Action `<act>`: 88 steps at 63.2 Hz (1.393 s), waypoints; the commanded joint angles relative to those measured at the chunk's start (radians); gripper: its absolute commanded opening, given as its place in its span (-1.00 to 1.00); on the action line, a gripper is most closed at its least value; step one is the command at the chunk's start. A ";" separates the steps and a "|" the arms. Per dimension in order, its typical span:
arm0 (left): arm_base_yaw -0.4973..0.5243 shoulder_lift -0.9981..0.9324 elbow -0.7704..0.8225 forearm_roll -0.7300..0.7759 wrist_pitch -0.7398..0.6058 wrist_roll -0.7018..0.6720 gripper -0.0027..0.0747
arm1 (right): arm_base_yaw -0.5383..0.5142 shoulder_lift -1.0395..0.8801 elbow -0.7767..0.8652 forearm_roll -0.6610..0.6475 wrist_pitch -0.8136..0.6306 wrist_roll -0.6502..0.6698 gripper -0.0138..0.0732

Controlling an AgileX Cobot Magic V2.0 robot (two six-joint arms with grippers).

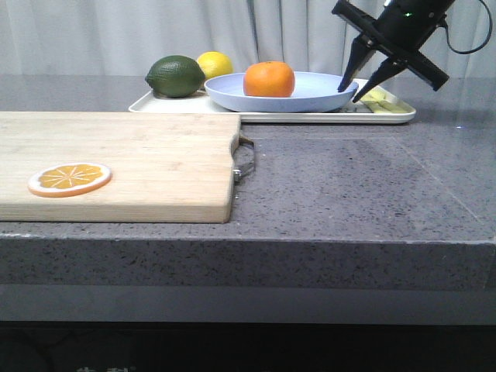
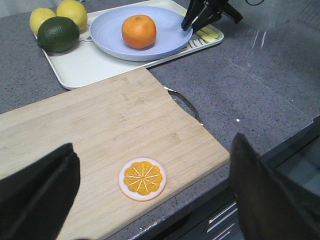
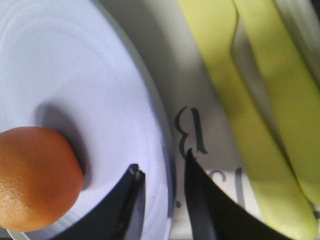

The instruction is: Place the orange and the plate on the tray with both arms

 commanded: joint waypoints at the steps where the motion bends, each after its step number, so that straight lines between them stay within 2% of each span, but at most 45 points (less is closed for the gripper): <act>1: 0.003 0.001 -0.027 -0.004 -0.076 -0.009 0.59 | -0.001 -0.074 -0.035 0.021 -0.029 -0.009 0.13; 9: 0.003 0.001 -0.027 -0.004 -0.076 -0.009 0.59 | -0.001 -0.074 -0.035 0.013 -0.024 -0.012 0.27; 17: 0.003 0.001 -0.027 -0.004 -0.076 -0.009 0.59 | -0.002 -0.084 -0.036 0.006 -0.028 -0.043 0.29; 32: 0.003 0.001 -0.027 0.000 -0.076 -0.009 0.59 | 0.010 -0.159 -0.036 -0.023 0.003 -0.264 0.29; 42: 0.003 0.001 -0.027 0.014 -0.078 -0.009 0.59 | 0.042 -0.248 -0.036 -0.180 0.022 -0.426 0.29; 54: 0.003 0.001 -0.027 0.014 -0.091 -0.009 0.59 | 0.089 -0.379 0.010 -0.413 0.046 -0.443 0.29; 61: 0.003 0.001 -0.027 0.014 -0.091 -0.009 0.59 | 0.091 -0.494 0.150 -0.423 -0.004 -0.457 0.29; 77: 0.003 0.001 -0.027 0.014 -0.091 -0.009 0.59 | 0.091 -0.882 0.664 -0.426 -0.296 -0.553 0.29; 88: 0.003 0.001 -0.027 0.014 -0.091 -0.009 0.59 | 0.091 -1.161 0.970 -0.429 -0.412 -0.586 0.29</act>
